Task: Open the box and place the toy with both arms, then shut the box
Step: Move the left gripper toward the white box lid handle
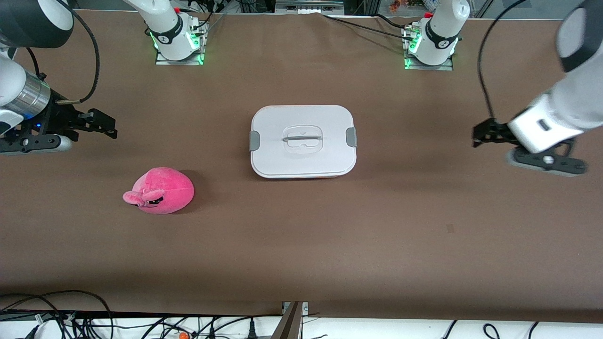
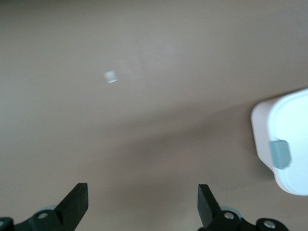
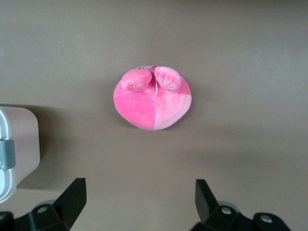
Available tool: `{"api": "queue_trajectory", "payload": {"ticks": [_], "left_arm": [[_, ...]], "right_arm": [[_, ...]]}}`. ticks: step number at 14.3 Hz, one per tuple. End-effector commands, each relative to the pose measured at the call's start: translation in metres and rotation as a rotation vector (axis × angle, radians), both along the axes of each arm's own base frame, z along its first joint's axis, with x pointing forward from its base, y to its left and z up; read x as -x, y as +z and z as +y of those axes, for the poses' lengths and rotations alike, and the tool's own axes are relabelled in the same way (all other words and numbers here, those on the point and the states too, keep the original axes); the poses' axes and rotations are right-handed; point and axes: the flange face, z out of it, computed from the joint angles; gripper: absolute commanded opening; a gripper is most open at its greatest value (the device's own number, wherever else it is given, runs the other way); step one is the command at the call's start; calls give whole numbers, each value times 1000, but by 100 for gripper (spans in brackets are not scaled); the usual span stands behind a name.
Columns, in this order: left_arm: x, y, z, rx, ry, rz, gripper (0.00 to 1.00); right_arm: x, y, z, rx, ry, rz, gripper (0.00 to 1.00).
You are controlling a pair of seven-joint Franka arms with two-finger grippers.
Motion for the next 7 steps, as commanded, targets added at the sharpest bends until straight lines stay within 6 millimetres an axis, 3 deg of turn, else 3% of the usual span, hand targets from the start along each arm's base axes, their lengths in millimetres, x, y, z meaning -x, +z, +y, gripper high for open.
{"api": "queue_trajectory", "payload": {"ticks": [1, 5, 7], "left_arm": [[16, 1, -61, 4, -119, 28, 100], [48, -25, -151, 104, -494, 120, 100], [57, -39, -183, 137, -609, 143, 100]], "right_arm": [[-3, 5, -1, 11, 9, -9, 100], [-3, 3, -2, 12, 7, -6, 100], [-3, 3, -2, 12, 9, -6, 100]]}}
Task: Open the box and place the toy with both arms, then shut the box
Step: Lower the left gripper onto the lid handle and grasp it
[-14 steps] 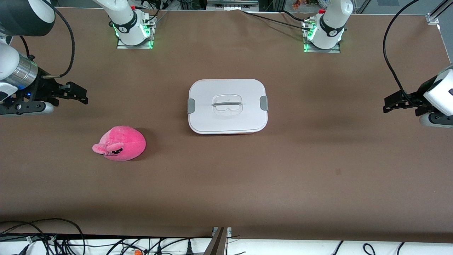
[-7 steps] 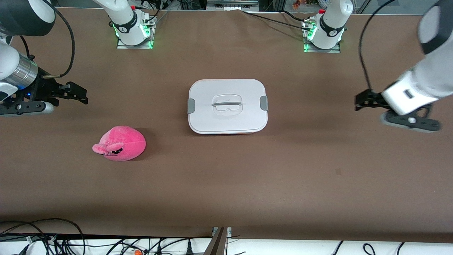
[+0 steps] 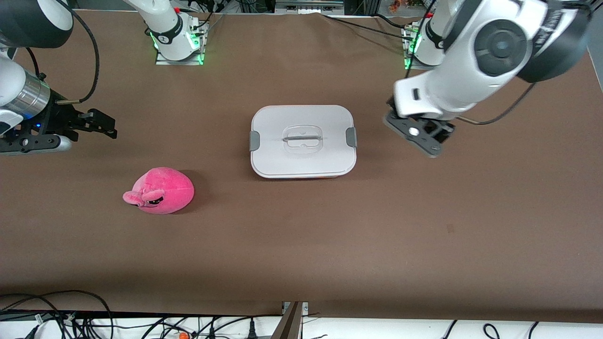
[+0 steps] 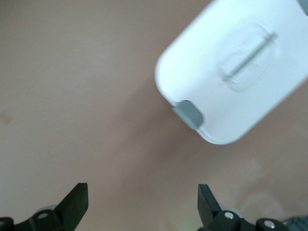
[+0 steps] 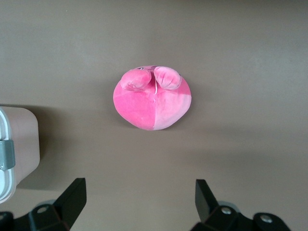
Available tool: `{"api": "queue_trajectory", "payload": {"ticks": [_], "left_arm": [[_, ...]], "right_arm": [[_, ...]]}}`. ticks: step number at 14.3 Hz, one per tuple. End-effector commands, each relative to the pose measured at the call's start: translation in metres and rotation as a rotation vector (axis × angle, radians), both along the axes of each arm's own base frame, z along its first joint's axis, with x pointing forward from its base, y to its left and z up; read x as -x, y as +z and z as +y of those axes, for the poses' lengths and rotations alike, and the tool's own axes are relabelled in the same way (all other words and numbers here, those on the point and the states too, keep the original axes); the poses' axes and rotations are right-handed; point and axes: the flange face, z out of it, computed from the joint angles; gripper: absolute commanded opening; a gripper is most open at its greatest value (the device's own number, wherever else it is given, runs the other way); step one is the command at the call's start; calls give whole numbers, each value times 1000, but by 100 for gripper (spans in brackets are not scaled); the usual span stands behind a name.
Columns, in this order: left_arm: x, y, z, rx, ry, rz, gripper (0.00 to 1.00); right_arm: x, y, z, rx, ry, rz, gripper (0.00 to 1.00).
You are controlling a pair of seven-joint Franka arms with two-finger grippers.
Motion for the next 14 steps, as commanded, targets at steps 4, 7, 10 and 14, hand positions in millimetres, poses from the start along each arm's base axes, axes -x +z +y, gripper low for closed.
{"api": "queue_trajectory", "payload": {"ticks": [4, 7, 10, 14], "left_arm": [[37, -37, -107, 66, -262, 6, 100], [62, -57, -162, 12, -391, -86, 100], [79, -87, -200, -11, -470, -124, 100], [84, -121, -223, -21, -534, -212, 100]], "right_arm": [[-3, 4, -2, 12, 7, -6, 100], [-3, 4, -2, 12, 7, -6, 100], [-3, 3, -2, 12, 8, -5, 100], [-3, 3, -2, 12, 8, -5, 100]]}}
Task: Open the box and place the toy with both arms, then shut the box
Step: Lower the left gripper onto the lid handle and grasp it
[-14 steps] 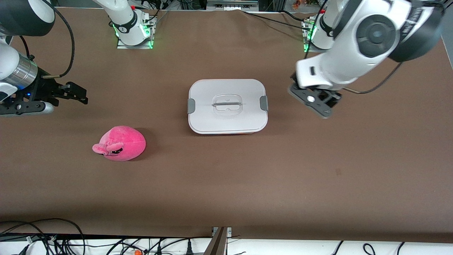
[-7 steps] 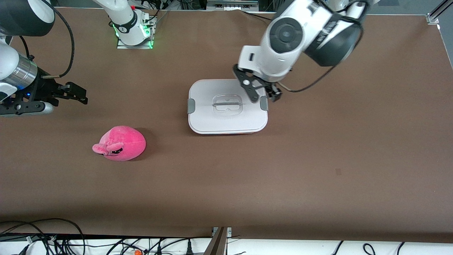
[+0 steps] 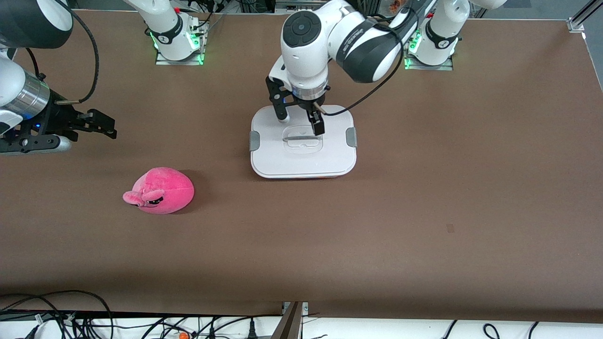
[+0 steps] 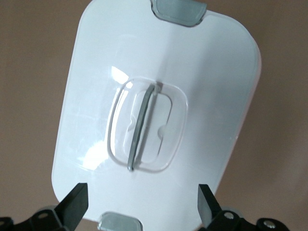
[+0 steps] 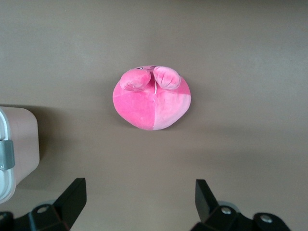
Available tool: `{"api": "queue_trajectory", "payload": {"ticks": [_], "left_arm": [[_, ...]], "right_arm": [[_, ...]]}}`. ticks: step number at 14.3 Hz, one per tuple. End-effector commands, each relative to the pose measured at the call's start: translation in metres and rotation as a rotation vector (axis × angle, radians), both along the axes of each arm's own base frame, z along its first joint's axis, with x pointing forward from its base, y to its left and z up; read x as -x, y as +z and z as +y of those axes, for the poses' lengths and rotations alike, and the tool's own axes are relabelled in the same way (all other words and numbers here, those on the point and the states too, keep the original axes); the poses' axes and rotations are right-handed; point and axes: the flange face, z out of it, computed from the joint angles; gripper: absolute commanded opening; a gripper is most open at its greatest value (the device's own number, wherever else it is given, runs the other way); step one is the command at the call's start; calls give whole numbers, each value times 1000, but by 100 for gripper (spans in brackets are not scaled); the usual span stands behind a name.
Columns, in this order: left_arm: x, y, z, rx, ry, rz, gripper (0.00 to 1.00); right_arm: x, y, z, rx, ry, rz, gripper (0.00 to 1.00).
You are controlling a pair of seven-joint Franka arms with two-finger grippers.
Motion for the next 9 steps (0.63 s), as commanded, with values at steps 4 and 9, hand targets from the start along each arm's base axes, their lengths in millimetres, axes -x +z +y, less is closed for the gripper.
{"api": "queue_trajectory", "payload": {"ticks": [4, 9], "left_arm": [[-7, -35, -11, -9, -76, -68, 100], [-8, -55, -16, -15, -81, -63, 100]], "right_arm": [[-3, 3, -2, 11, 8, -5, 100], [-3, 3, -2, 11, 8, -5, 100]]}}
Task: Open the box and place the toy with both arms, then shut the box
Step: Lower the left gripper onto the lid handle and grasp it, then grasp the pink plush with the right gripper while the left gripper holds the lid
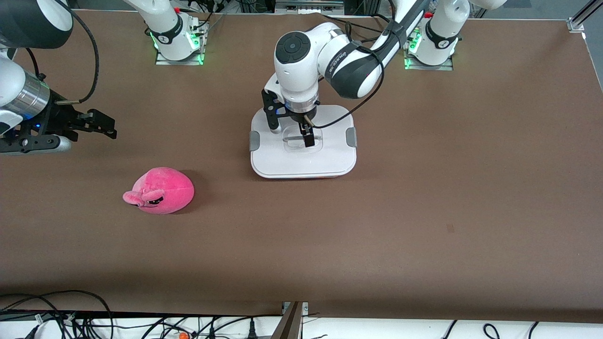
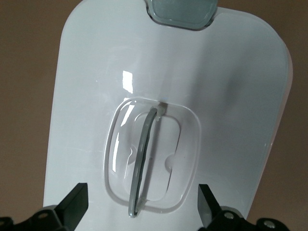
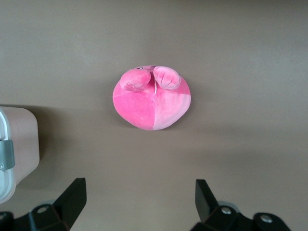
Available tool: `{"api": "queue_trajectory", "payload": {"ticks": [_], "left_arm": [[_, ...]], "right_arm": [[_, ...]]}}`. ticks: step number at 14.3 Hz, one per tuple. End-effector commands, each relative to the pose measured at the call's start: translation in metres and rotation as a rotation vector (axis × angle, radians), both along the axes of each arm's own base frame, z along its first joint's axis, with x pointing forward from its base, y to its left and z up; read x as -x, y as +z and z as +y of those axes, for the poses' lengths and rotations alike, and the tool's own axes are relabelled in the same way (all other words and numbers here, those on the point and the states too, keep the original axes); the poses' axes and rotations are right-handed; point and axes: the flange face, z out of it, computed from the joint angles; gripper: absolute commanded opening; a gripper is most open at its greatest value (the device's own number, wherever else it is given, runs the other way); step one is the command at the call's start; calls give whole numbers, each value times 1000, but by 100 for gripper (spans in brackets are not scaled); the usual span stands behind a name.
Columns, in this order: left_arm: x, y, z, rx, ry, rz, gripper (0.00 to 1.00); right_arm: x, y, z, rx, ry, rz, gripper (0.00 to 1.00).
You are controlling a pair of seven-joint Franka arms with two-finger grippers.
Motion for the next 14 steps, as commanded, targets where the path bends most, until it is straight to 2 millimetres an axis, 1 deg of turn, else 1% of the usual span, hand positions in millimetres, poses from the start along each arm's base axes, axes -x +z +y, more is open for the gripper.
{"api": "queue_trajectory", "payload": {"ticks": [1, 3, 5, 7, 8, 9, 10, 11, 12, 14], "left_arm": [[-5, -13, -2, -12, -23, -29, 100], [-4, -19, -3, -17, -20, -26, 100], [-1, -19, -5, -17, -16, -24, 100], [0, -23, -7, -20, -3, -23, 100], [4, -23, -10, -20, -11, -23, 100], [5, -23, -11, -21, -17, -22, 100], [6, -21, -11, -23, -18, -21, 97], [9, -20, -13, -26, -19, -18, 84], [10, -21, -13, -29, -20, -17, 79], [11, -20, -14, -30, -32, -15, 65]], "right_arm": [[-3, 4, -2, 11, 6, -7, 100], [-4, 5, 1, 10, 14, -21, 100], [-7, 7, 4, 7, 18, -47, 100], [-12, -2, 6, 1, 15, -40, 100], [-15, -6, 3, -3, 8, -39, 100], [-20, -19, 2, 13, 8, -20, 100], [-29, -43, 6, 32, 17, 8, 100], [-38, -69, 11, 70, 37, 37, 100], [-40, -83, 17, 107, 58, 61, 100], [-43, -93, 18, 105, 58, 59, 100]]}}
